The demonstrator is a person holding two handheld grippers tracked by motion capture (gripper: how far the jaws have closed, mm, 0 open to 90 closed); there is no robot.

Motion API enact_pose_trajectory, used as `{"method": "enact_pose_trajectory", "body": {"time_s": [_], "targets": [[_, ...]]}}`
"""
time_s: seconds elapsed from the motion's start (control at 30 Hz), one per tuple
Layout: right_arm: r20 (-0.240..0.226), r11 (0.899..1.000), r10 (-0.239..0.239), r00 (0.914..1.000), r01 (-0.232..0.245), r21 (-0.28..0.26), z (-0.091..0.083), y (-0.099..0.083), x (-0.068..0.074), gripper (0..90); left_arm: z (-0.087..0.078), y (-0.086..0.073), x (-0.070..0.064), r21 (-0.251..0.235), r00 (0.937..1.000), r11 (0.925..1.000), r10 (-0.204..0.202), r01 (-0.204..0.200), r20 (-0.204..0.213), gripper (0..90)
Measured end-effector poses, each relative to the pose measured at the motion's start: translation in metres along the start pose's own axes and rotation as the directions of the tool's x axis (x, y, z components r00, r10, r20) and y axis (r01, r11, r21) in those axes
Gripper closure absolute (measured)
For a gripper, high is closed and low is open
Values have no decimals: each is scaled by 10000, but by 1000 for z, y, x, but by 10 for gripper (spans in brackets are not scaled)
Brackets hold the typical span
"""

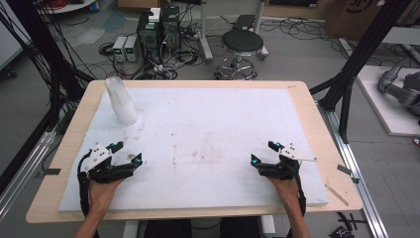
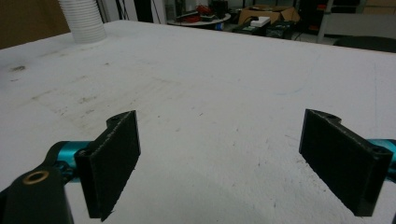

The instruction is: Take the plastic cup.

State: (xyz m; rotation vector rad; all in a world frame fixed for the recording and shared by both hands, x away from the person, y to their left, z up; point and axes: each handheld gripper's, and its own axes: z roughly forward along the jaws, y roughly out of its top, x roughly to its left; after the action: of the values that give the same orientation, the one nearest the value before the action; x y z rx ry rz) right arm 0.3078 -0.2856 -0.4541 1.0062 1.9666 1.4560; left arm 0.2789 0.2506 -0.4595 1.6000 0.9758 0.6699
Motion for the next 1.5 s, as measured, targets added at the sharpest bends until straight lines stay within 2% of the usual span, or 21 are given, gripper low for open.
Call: {"method": "enact_pose_trajectory", "body": {"time_s": [0.1, 0.13, 0.17, 0.2, 0.3, 0.33, 0.37, 0.4, 0.43, 0.47, 0.5, 0.53, 0.57, 0.77, 0.87, 0.9, 1.03, 1.13, 1.33, 1.43, 1.5], "targets": [[-162, 10000, 55, 9999, -55, 11, 0, 0, -1, 125, -5, 17, 5, -311, 9997, 9995, -7, -1, -254, 160], [-167, 10000, 94, 9998, -93, 29, 0, 0, -1, 125, -5, 17, 5, -311, 9997, 9995, -7, -1, -254, 160], [-161, 10000, 86, 9998, -86, 10, 0, 0, -1, 125, -8, 31, 9, -409, 9991, 9992, -24, 7, -429, 160], [-161, 10000, 86, 9998, -86, 10, 0, 0, -1, 125, -8, 31, 9, -409, 9991, 9992, -24, 7, -429, 160], [-127, 10000, 37, 9999, -36, 25, 0, 0, -1, 125, -13, 60, 19, -550, 9976, 9984, -137, 100, -676, 160], [-132, 10000, 35, 9999, -35, 23, 0, 0, -1, 125, -13, 60, 19, -550, 9976, 9984, -137, 100, -676, 160], [-139, 10000, 72, 9999, -72, 20, 0, 0, -1, 125, -14, 77, 26, -703, 9959, 9971, -338, 280, -835, 160], [-139, 10000, 72, 9999, -72, 20, 0, 0, -1, 125, -14, 77, 26, -703, 9959, 9971, -338, 280, -835, 159], [-170, 9999, 101, 9998, -101, 10, -1, 0, -1, 125, -15, 92, 32, -770, 9939, 9967, -342, 261, -1048, 158], [-176, 10000, 87, 9998, -88, -2, -1, 0, -1, 125, -15, 92, 32, -770, 9939, 9967, -342, 261, -1048, 159], [-168, 10000, 92, 9998, -92, 5, -1, 0, -1, 125, -14, 104, 37, -798, 9922, 9965, -352, 257, -1194, 159], [-167, 10000, 94, 9998, -94, 9, -1, 0, -1, 124, -14, 104, 37, -798, 9922, 9965, -352, 257, -1194, 158], [-160, 9999, 104, 9998, -104, 21, 0, 0, -1, 125, -12, 119, 42, -648, 9902, 9978, -250, 162, -1377, 159], [-144, 9999, 105, 9998, -106, -72, -1, 0, -2, 125, -1, 151, 57, -414, 9869, 9990, -203, 139, -1598, 159], [-128, 9999, 129, 9998, -130, -60, -1, 0, -2, 125, 3, 158, 61, -334, 9857, 9994, -101, 45, -1681, 159], [-119, 9999, 119, 9999, -119, -43, -1, 0, -2, 124, 8, 166, 65, -211, 9847, 9998, -56, 19, -1743, 159], [-139, 9998, 192, 9997, -193, -66, -1, 0, -2, 125, 20, 182, 74, -4, 9837, 10000, -2, 1, -1797, 159], [-146, 9998, 213, 9997, -214, -40, -1, 0, -2, 125, 29, 189, 79, 157, 9846, 9998, -99, 128, -1746, 159], [-119, 9999, 122, 9999, -122, -19, 0, 0, -2, 124, 42, 197, 87, 344, 9820, 9994, -34, 101, -1887, 160], [-133, 9999, 150, 9998, -150, 7, 0, 0, -2, 125, 52, 200, 95, 560, 9808, 9979, -204, 318, -1940, 160], [-130, 9998, 181, 9998, -181, 14, 0, 0, -2, 124, 59, 199, 101, 699, 9837, 9953, -537, 666, -1716, 160]]}}
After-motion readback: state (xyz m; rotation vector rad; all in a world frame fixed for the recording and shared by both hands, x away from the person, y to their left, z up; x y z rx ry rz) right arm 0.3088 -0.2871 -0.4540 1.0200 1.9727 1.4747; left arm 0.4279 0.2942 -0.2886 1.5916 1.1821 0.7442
